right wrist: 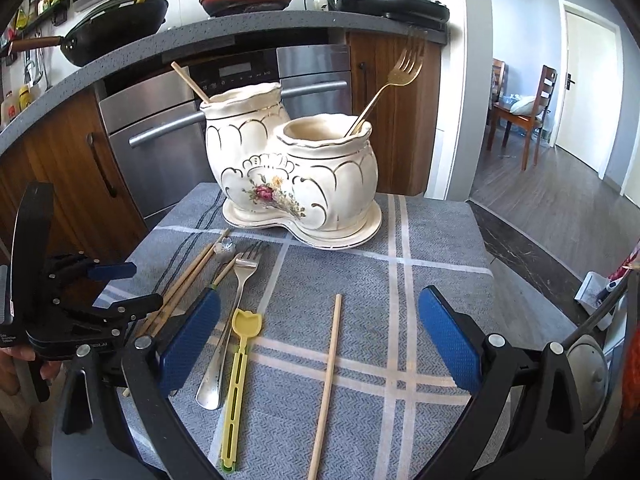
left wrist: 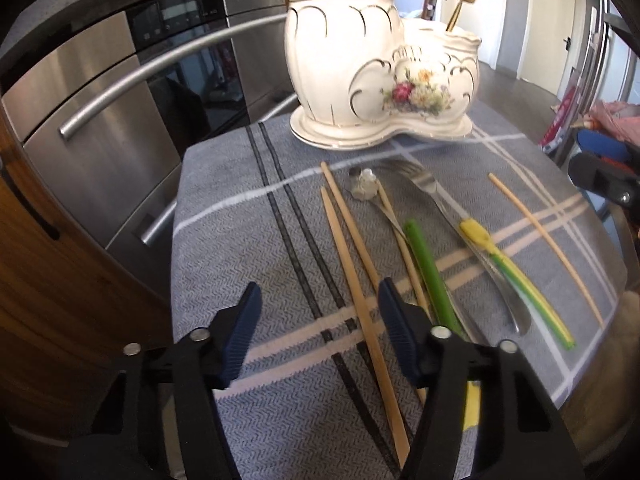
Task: Organize utensils
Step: 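Move both tools back down over the remaining utensils on the cloth, then grasp the silver fork with the right tool while the left tool grasps another chopstick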
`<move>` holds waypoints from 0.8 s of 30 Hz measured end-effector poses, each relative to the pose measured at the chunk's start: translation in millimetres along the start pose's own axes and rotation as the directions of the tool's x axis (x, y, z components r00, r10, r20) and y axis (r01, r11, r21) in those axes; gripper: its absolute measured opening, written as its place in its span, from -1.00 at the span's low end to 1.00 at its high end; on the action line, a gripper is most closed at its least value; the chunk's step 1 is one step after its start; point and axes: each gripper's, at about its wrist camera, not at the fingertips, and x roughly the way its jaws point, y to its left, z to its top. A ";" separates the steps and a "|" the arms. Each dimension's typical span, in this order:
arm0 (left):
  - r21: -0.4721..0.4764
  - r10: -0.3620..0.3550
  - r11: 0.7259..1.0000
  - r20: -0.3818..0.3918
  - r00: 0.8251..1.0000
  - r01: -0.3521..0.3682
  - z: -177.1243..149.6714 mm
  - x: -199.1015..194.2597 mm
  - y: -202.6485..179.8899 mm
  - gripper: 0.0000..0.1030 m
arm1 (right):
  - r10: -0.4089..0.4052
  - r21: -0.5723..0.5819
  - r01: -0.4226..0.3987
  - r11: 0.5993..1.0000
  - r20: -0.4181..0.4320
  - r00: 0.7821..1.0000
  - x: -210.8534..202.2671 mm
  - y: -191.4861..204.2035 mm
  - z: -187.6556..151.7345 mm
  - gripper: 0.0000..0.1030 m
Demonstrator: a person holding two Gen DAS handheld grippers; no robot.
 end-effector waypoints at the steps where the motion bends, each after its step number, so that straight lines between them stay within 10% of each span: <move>1: 0.004 -0.002 1.000 -0.001 1.000 0.002 -0.8 0.2 -0.5 0.06 | 0.003 -0.007 -0.003 1.000 0.006 1.000 3.3 0.8 -0.2 0.90; 10: 0.019 -0.026 0.999 -0.045 0.999 0.027 -1.8 7.8 -6.2 -0.25 | 0.054 0.018 -0.053 0.998 -0.071 0.996 37.9 8.1 2.2 0.88; 24: 0.030 -0.058 0.998 -0.048 0.997 0.060 2.2 9.7 1.1 -0.76 | 0.062 -0.130 -0.100 0.986 -0.263 0.963 102.0 68.3 4.8 -0.37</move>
